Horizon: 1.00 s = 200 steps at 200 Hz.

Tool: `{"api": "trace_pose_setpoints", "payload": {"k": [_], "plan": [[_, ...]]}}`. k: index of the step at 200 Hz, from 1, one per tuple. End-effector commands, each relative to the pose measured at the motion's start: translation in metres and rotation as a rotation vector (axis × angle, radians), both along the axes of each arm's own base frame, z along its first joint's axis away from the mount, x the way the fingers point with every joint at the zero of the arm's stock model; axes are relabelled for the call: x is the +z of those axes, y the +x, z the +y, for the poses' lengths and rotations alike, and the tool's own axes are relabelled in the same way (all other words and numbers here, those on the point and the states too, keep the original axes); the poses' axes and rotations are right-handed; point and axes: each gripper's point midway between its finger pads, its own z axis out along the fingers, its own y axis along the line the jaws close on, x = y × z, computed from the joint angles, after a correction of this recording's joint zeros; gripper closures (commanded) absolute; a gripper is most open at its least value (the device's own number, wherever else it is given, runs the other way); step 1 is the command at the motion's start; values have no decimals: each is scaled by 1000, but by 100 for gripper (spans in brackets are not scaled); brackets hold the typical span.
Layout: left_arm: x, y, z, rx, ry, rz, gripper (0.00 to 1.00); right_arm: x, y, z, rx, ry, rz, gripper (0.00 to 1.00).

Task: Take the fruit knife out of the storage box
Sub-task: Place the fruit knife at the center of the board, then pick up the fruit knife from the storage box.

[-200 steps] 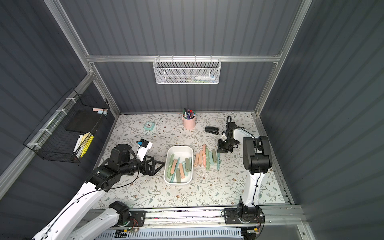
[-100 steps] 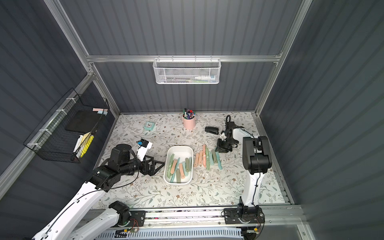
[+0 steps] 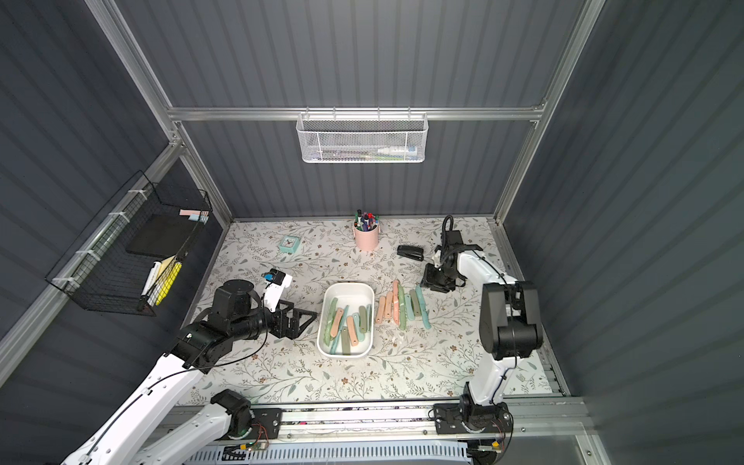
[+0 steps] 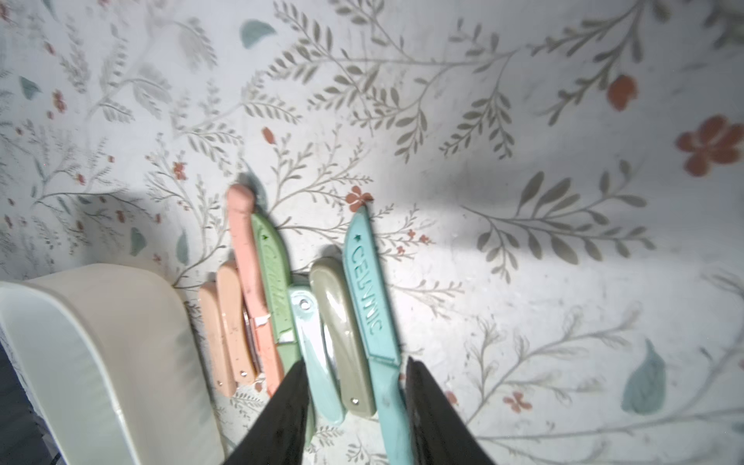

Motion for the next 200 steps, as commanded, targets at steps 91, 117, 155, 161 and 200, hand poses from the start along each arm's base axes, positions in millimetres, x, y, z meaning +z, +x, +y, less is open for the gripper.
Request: {"api": "trace_pose_setpoints", "payload": {"k": [91,117,155,161,200], "plan": [[-1,6,29,146,80,-38,1,63,-79,190,317,28,-105,46],[-1,5,29,145,80,-35,1,36,-88,221,342,3,-14,47],[-1,4,28,134,74,-33,0,3,-79,242,299,-6,60,55],[0,4,28,135,73,-33,1,-2,-77,245,297,-5,68,57],[0,3,26,123,66,-30,1,-21,-65,261,289,1,103,67]]}}
